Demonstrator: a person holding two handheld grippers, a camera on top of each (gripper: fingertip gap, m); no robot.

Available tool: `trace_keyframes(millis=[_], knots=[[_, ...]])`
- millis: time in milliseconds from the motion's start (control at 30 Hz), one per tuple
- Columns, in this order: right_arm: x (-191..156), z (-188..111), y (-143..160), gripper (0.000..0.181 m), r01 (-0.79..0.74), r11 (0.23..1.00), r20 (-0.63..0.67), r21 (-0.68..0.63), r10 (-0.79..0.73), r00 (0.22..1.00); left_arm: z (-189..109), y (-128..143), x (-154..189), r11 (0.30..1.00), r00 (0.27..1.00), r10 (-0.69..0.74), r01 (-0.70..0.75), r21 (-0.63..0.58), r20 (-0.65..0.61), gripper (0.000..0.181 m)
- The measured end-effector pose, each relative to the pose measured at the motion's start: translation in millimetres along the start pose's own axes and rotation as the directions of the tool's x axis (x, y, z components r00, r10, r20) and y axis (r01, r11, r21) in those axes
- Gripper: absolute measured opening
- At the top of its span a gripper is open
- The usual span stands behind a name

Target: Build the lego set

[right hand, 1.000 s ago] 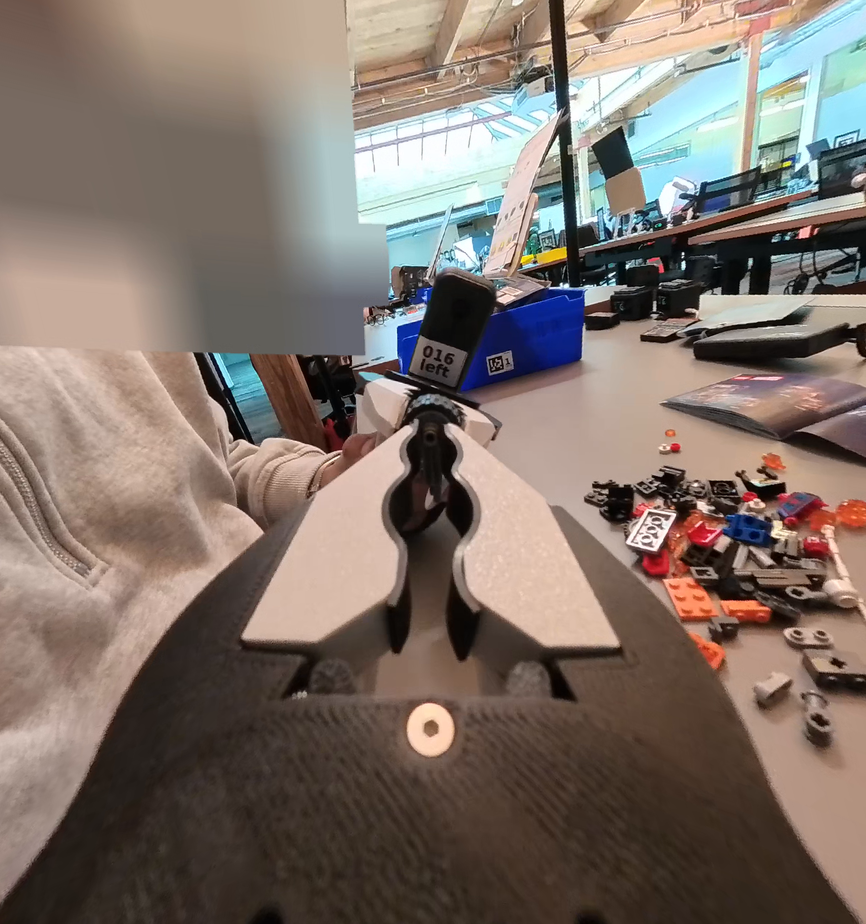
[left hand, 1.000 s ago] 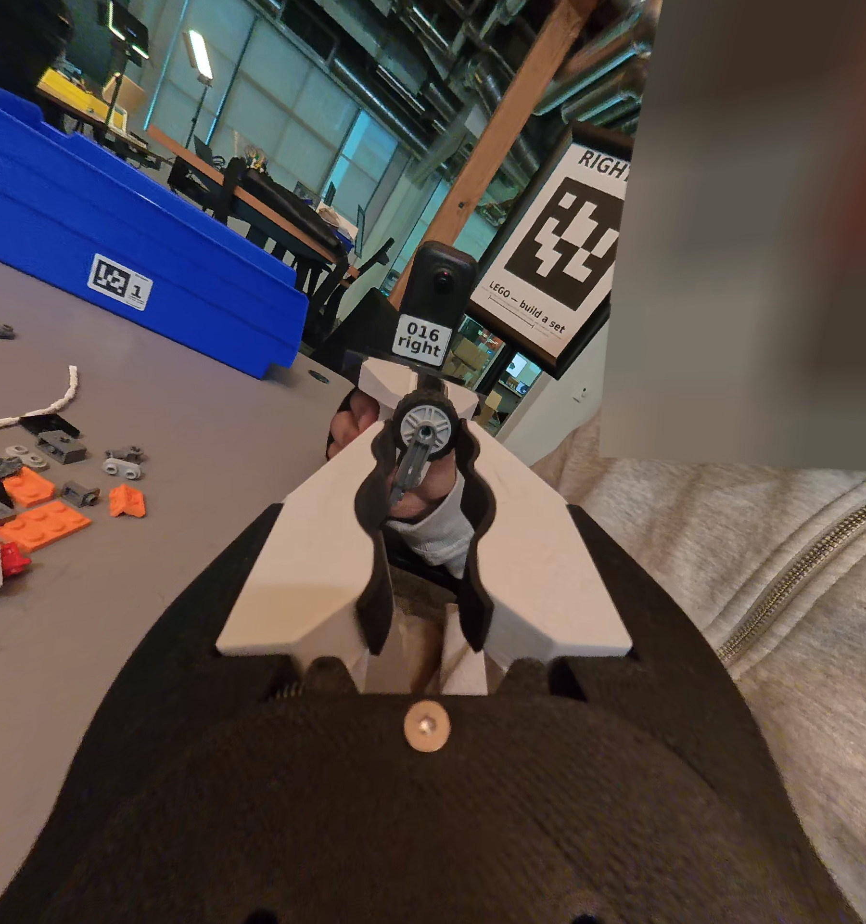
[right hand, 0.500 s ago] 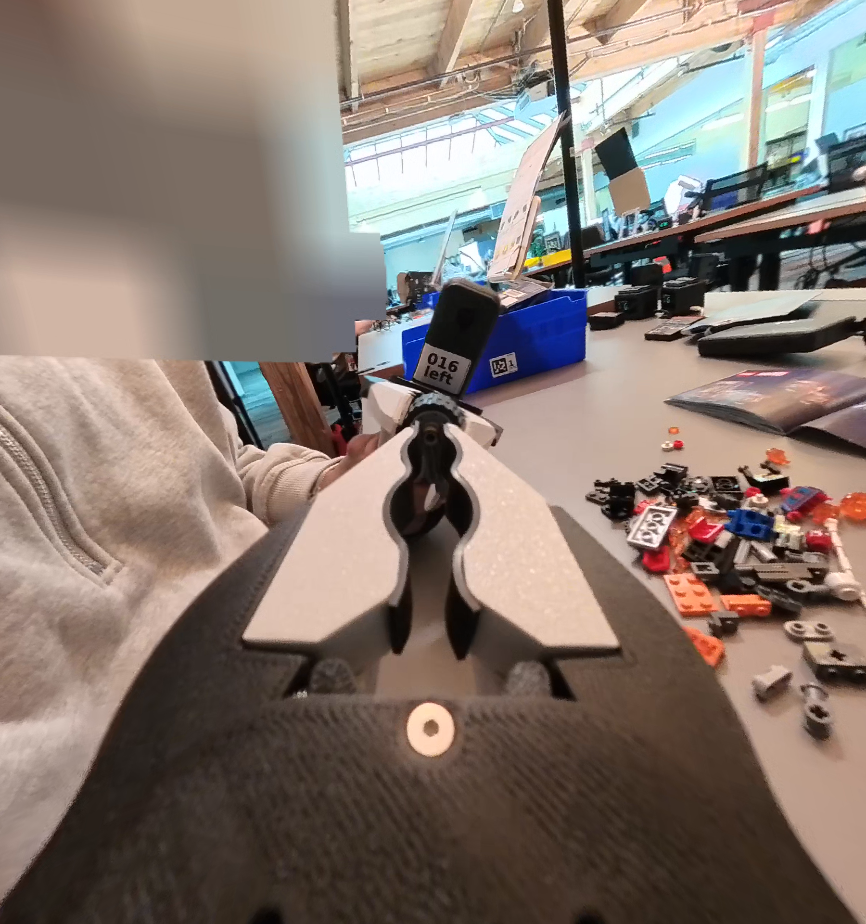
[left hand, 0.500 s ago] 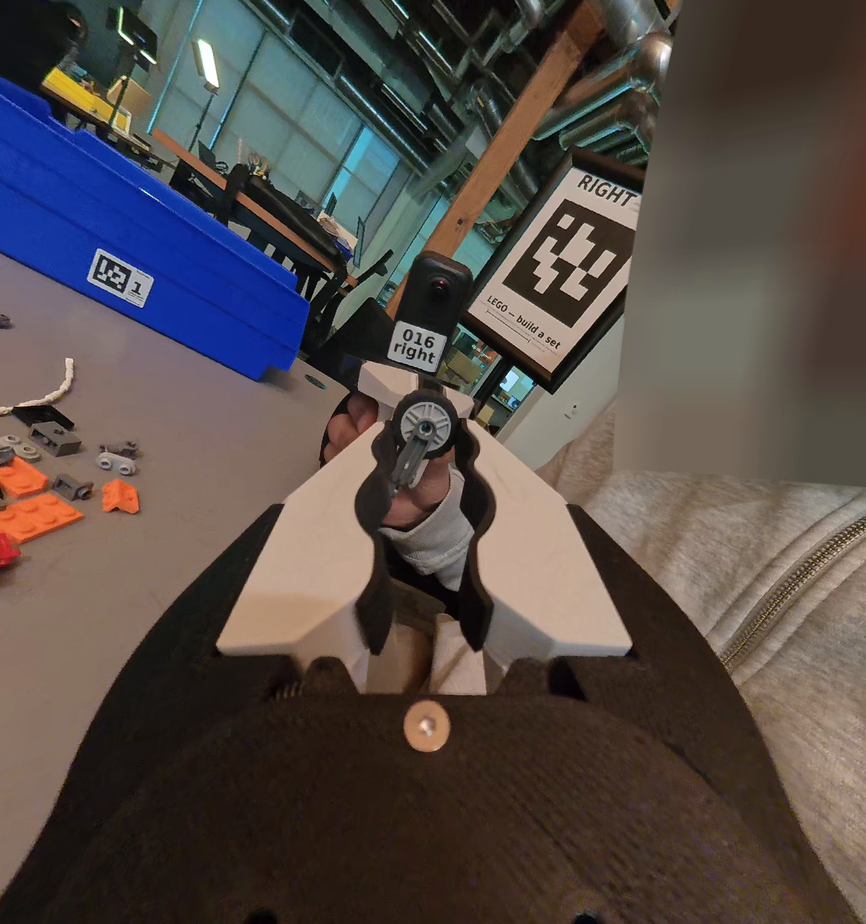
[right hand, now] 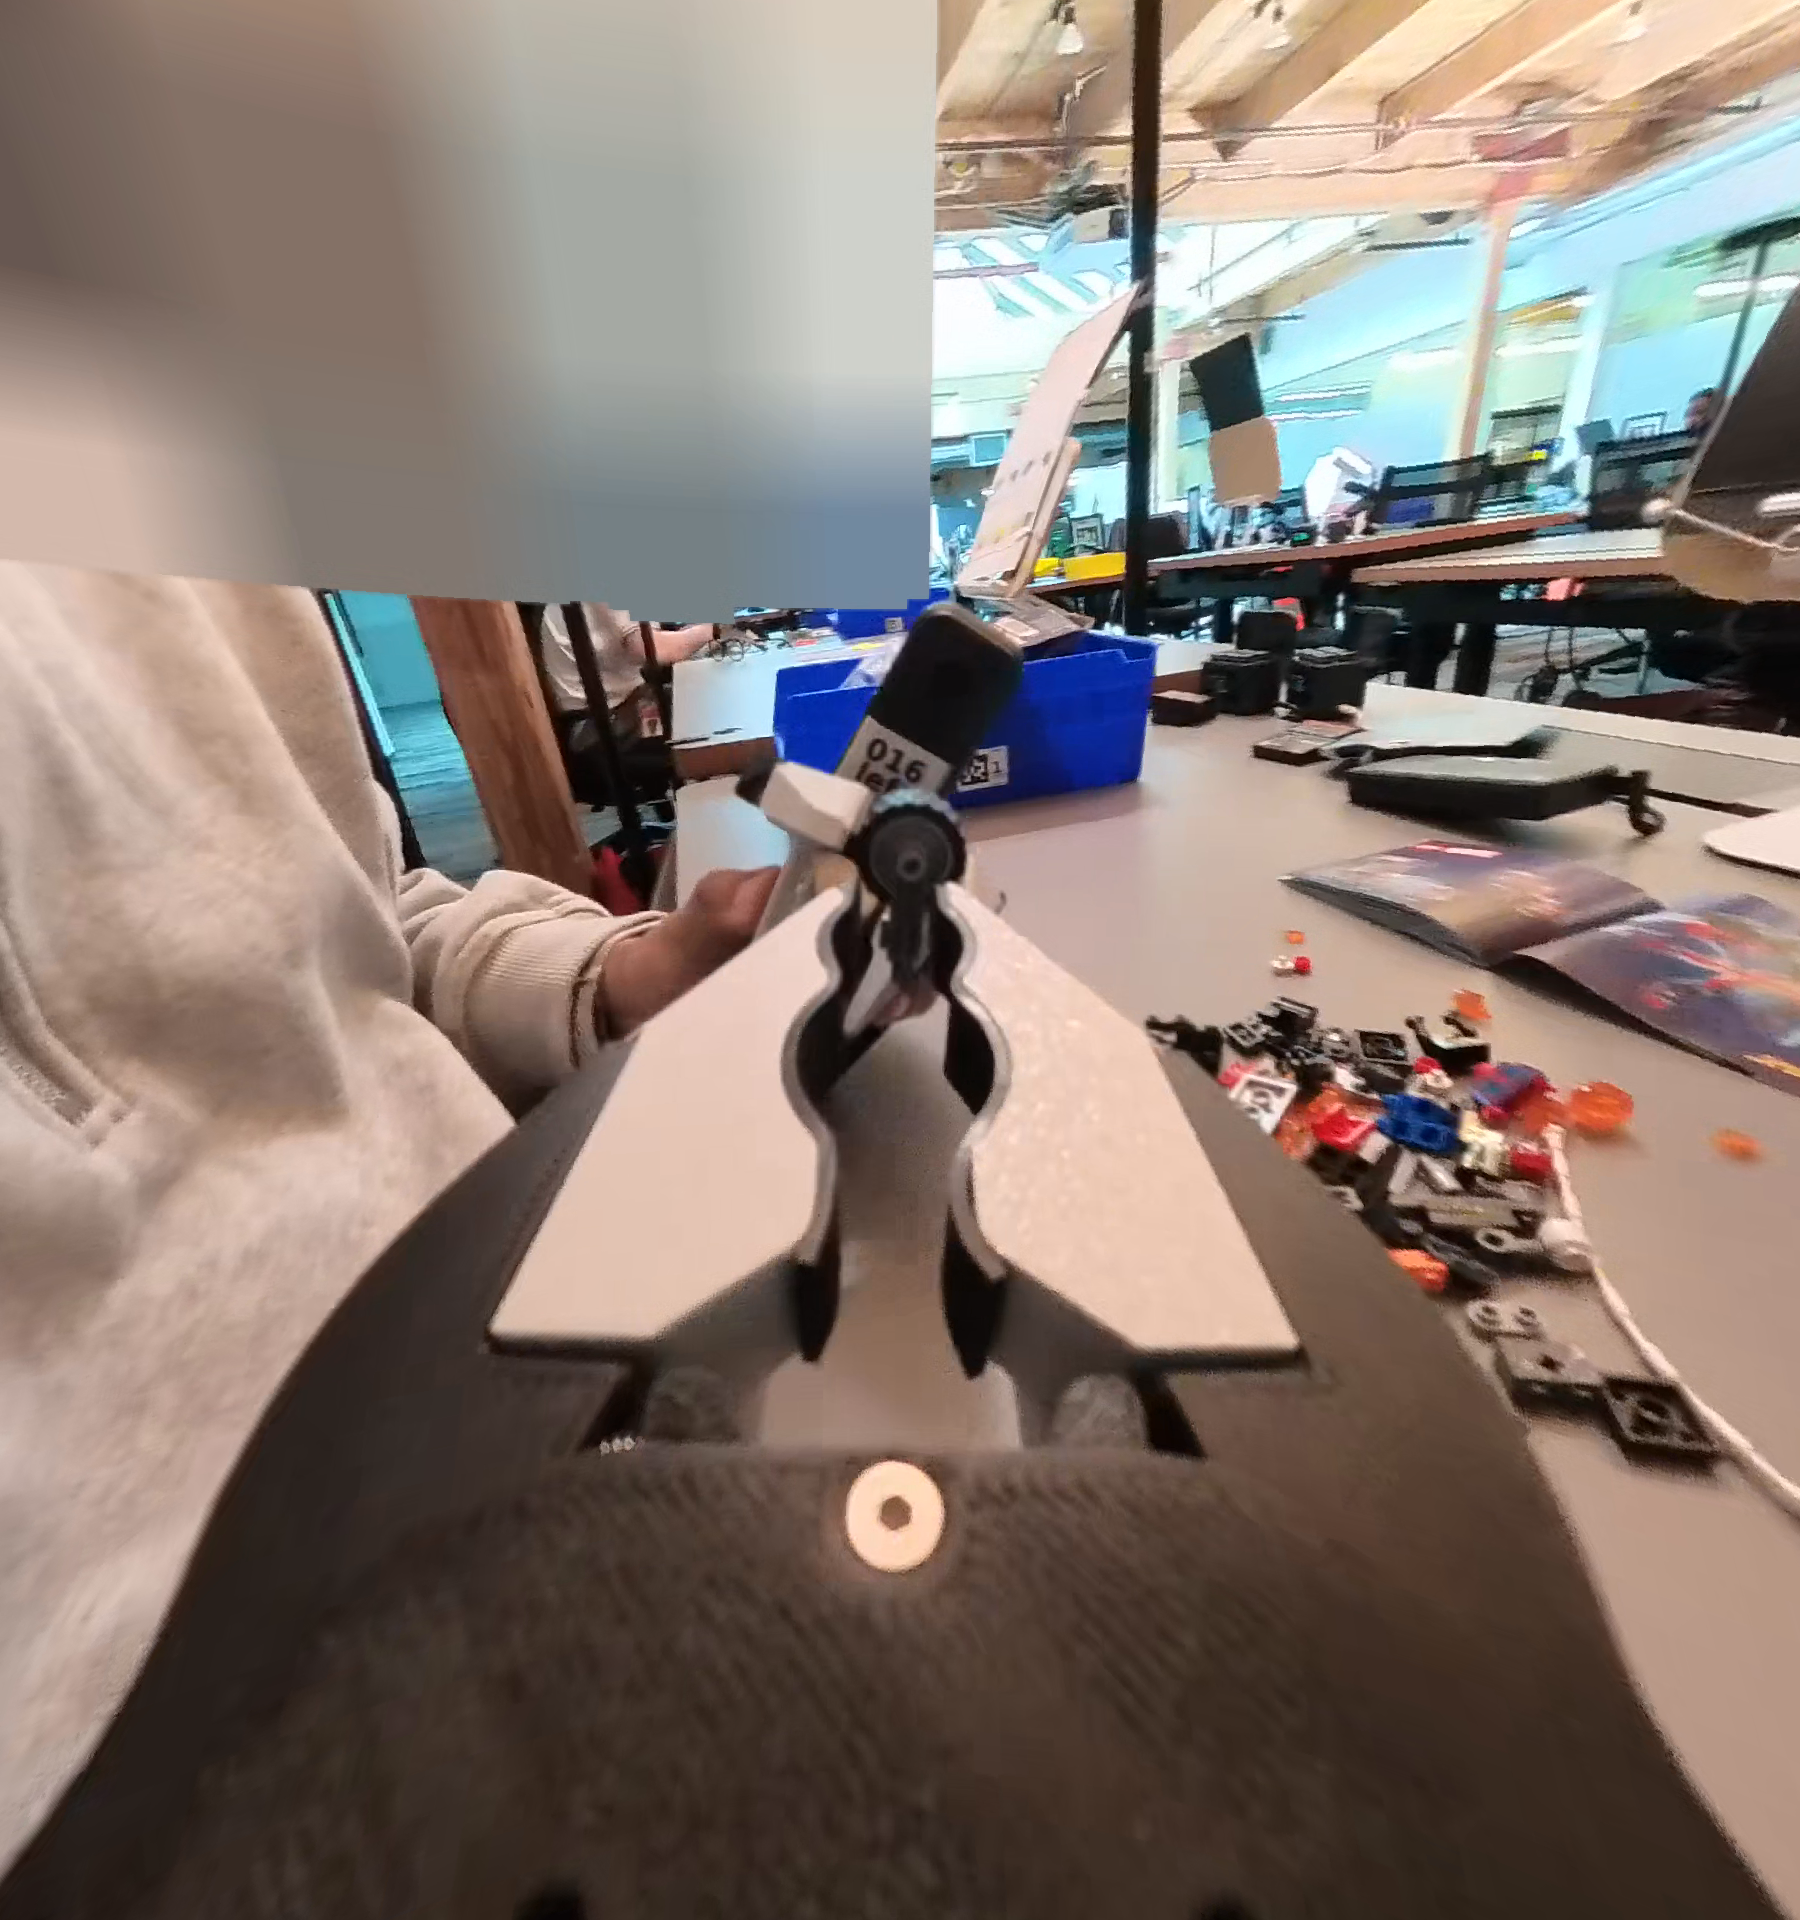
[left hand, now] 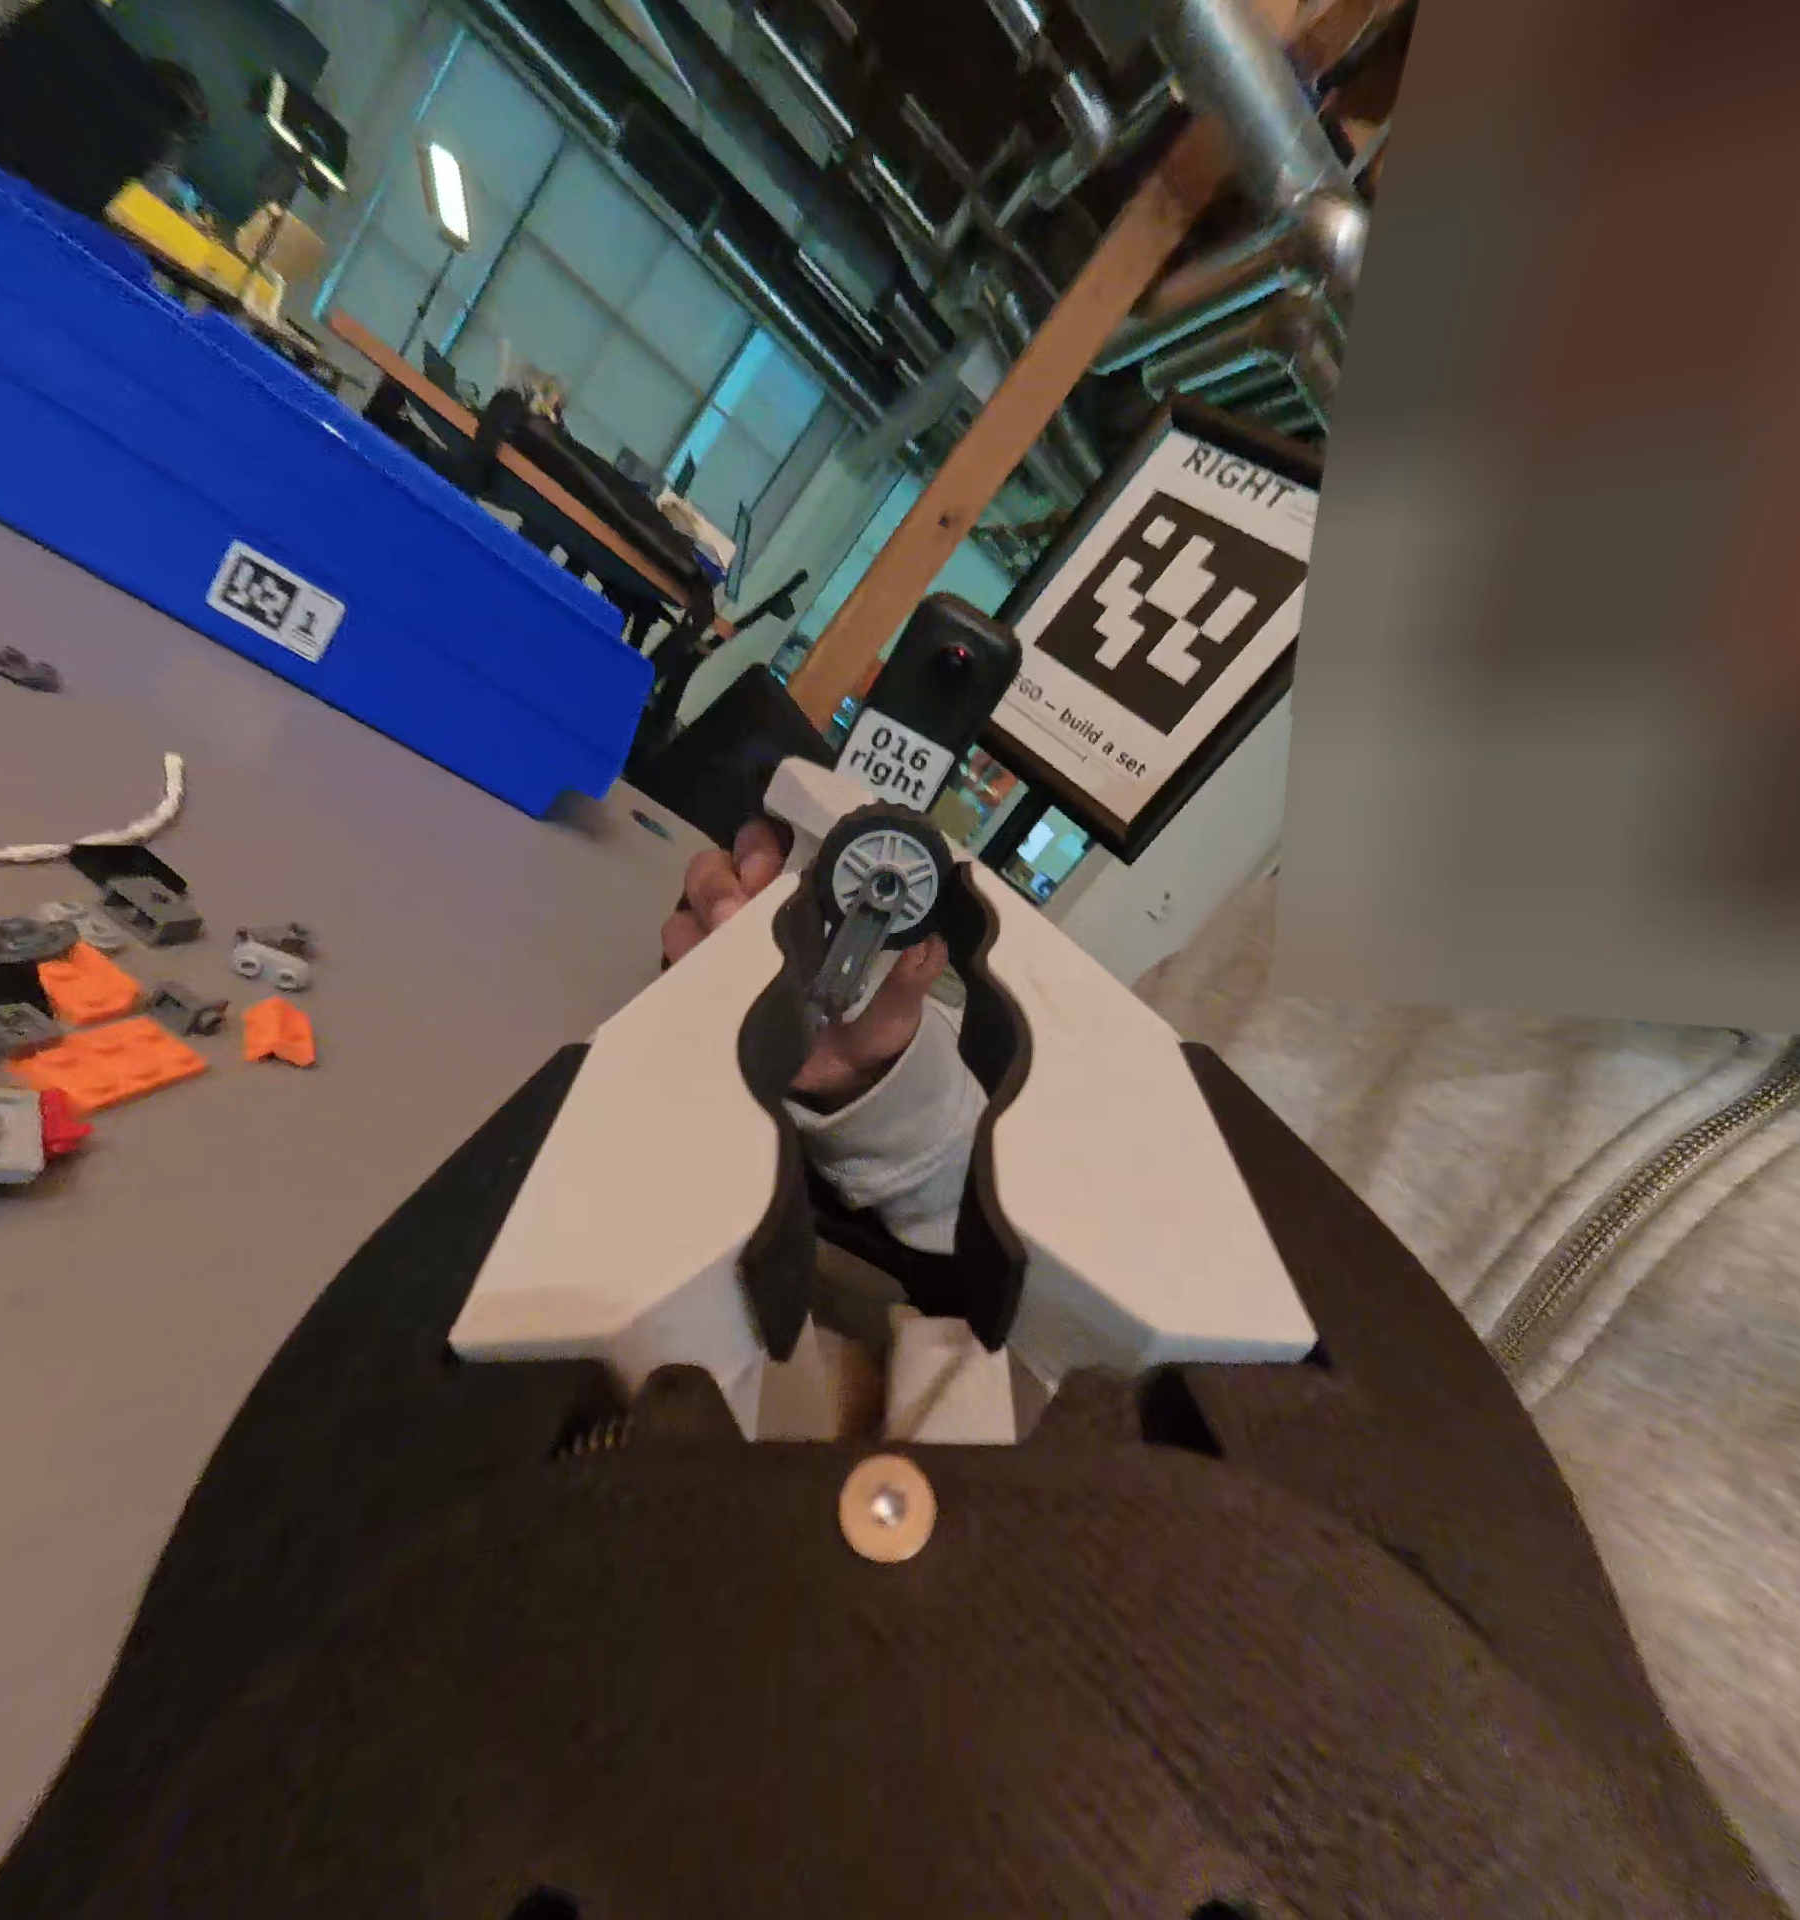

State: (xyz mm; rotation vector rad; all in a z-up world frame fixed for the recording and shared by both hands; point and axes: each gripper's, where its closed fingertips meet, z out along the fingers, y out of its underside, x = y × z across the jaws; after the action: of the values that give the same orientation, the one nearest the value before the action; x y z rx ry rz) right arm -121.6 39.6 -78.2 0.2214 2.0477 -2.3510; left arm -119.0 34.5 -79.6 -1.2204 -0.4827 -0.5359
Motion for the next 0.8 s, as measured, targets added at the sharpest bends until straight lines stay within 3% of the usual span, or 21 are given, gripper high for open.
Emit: trace_keyframes(millis=[200,800], knots=[[-5.4,6.2,3.8,0.002,0.063,0.998,-0.012,-0.018,-0.063,0.998,4.2,7.5,0.3,0.998,0.998,-0.051,0.05,-0.044,-0.03,0.024],[-3.0,3.4,6.6,0.003,0.091,0.994,-0.037,-0.056,-0.093,0.995,6.0,11.7,-1.0,0.996,0.998,-0.052,0.05,-0.07,-0.023,0.024]])
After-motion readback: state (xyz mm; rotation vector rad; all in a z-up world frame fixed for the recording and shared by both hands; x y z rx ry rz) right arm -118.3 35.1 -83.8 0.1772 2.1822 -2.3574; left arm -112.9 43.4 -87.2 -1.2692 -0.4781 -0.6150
